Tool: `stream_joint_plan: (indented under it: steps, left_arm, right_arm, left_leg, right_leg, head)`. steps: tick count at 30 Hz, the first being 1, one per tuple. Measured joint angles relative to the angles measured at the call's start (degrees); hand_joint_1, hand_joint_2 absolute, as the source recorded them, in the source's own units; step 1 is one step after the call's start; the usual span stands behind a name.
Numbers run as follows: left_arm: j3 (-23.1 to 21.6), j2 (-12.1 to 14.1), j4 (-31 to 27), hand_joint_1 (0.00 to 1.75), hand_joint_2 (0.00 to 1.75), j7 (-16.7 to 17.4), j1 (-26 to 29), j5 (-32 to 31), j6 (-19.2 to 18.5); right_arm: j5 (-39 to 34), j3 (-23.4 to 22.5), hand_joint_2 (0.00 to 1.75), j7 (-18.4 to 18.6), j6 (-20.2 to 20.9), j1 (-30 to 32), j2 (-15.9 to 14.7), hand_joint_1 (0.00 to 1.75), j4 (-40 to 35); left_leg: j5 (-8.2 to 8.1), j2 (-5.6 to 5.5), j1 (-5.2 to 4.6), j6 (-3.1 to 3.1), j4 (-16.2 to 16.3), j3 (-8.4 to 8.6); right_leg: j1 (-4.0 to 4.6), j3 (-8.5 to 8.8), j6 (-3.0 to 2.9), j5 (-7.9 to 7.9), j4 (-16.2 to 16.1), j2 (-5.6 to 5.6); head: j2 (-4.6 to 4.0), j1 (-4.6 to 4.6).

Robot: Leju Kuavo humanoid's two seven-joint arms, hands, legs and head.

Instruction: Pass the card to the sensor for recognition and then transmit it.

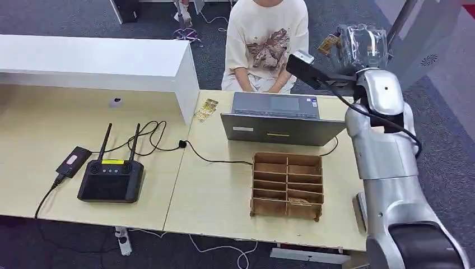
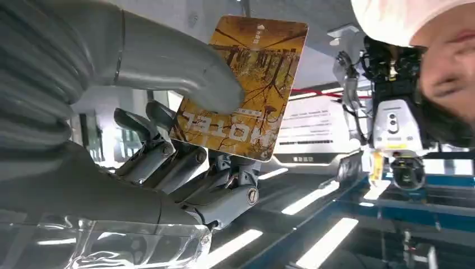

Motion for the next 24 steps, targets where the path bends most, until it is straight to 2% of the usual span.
stream_joint_plan:
  steps: [9, 17, 24]
  left_arm:
    - [1.3, -0.1, 0.0, 0.0, 0.0, -0.1, 0.0, 0.2, -0.1]
    - [2.4, -0.3, 0.0, 0.0, 0.0, -0.1, -0.1, 0.3, -0.1]
    - [3.0, -0.3, 0.0, 0.0, 0.0, -0.1, -0.1, 0.0, -0.1]
  right_arm:
    - [-0.3, 4.0, 1.75, -1.1, 4.6, -6.8, -0.1, 1.75, 5.6]
    - [-5.0, 6.5, 1.75, -4.7, 5.5, -9.7, -0.6, 1.75, 9.4]
    - [-9.6, 6.8, 1.75, -3.5, 6.4, -11.0, -2.2, 1.75, 12.1]
  left_leg:
    - [0.03, 0.0, 0.02, 0.0, 0.0, 0.0]
    - [0.04, -0.01, 0.02, -0.01, 0.0, -0.01]
    - [0.05, -0.02, 0.02, -0.01, 0.0, -0.01]
  right_leg:
    - [0.02, 0.0, -0.02, 0.01, 0.0, 0.0]
    - [0.02, 0.0, -0.02, 0.02, 0.0, -0.01]
    - [0.02, 0.0, -0.05, 0.04, 0.0, -0.02]
  head:
    - [0.0, 0.02]
    - [0.0, 0.0]
    - [0.0, 0.04]
